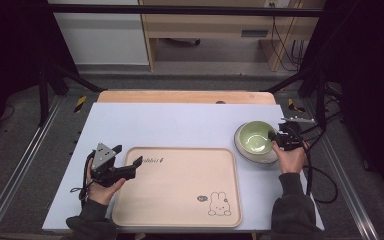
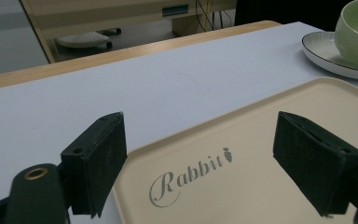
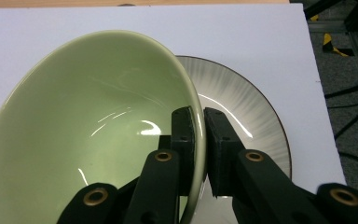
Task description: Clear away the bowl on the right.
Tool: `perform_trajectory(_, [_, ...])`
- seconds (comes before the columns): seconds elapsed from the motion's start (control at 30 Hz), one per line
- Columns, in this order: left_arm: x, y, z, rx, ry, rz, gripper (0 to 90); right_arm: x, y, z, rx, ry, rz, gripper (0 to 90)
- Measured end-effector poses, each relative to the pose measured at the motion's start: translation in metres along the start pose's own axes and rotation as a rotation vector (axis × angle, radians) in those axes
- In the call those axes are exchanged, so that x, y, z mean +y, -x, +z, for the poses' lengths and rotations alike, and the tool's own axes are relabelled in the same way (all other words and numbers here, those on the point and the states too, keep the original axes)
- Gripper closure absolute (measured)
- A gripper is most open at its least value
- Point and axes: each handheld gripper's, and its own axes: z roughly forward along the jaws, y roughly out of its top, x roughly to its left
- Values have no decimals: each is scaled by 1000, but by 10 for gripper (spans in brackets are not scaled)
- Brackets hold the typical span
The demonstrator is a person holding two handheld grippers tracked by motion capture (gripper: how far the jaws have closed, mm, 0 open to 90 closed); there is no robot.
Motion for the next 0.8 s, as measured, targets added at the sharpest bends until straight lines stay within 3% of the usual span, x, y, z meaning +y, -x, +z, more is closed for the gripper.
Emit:
perform_trajectory(0.47, [1, 2, 0, -9, -1, 3, 171, 7, -18, -20, 82, 44, -50, 828])
perform_trajectory(0.6, [1, 2, 0, -10, -5, 9, 170, 9, -24, -25, 128, 56, -48, 829])
perform_trajectory(0.8, [1, 4, 0, -11, 3, 8, 169, 11, -37, -33, 160, 70, -85, 827])
